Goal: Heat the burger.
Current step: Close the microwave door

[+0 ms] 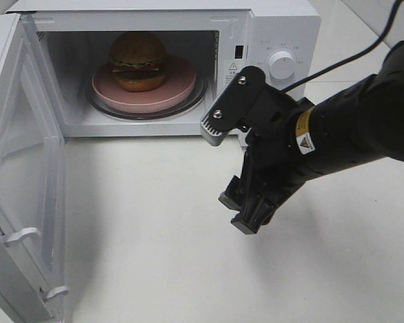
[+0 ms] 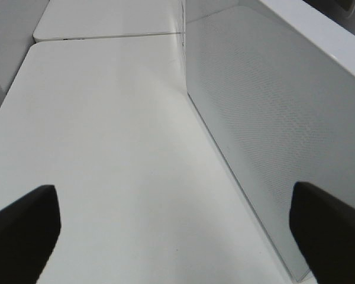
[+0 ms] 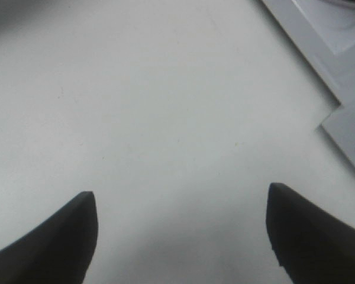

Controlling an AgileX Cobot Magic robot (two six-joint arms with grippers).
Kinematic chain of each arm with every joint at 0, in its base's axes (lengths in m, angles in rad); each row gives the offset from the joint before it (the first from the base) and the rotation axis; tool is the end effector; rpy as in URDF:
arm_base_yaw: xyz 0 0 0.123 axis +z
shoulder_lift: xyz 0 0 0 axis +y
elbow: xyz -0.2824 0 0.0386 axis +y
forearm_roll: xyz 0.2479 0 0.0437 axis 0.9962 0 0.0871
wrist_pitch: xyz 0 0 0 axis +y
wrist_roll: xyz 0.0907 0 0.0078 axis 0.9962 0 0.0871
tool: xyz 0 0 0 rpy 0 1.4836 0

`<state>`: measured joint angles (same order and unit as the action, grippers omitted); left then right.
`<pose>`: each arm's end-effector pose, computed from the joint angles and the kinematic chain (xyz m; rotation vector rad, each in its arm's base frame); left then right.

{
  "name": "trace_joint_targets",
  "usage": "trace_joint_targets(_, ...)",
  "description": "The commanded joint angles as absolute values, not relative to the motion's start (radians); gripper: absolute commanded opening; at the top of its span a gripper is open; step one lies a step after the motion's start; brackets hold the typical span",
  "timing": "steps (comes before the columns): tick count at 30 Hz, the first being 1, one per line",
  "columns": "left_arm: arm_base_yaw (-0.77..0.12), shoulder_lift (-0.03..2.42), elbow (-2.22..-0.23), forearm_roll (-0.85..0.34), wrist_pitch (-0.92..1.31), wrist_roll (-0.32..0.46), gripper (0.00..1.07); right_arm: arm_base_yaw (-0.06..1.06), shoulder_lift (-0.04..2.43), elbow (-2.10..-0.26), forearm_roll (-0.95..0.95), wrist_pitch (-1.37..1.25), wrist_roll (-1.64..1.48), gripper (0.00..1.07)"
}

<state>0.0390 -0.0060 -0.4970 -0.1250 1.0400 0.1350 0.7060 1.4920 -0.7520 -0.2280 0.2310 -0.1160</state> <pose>-0.0045 -0.0100 0.2785 0.1011 2.0121 -0.0384 0.2213 0.1824 0.2026 -1.2017 2.1347 0.0993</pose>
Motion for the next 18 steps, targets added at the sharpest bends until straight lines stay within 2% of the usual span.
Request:
trace_joint_targets(1, 0.041, -0.026, -0.494, -0.127, 1.036, 0.134, 0.98, 0.706, 1.407, -0.735, -0.164, 0.388, 0.0, 0.76)
trace_joint_targets(10, 0.041, -0.026, -0.494, -0.127, 1.036, 0.134, 0.98, 0.706, 1.239, -0.735, -0.145, 0.771, 0.096, 0.75)
trace_joint_targets(18, 0.041, -0.026, -0.494, -0.127, 1.036, 0.134, 0.98, 0.706, 1.099, -0.735, -0.148, 0.918, 0.144, 0.75)
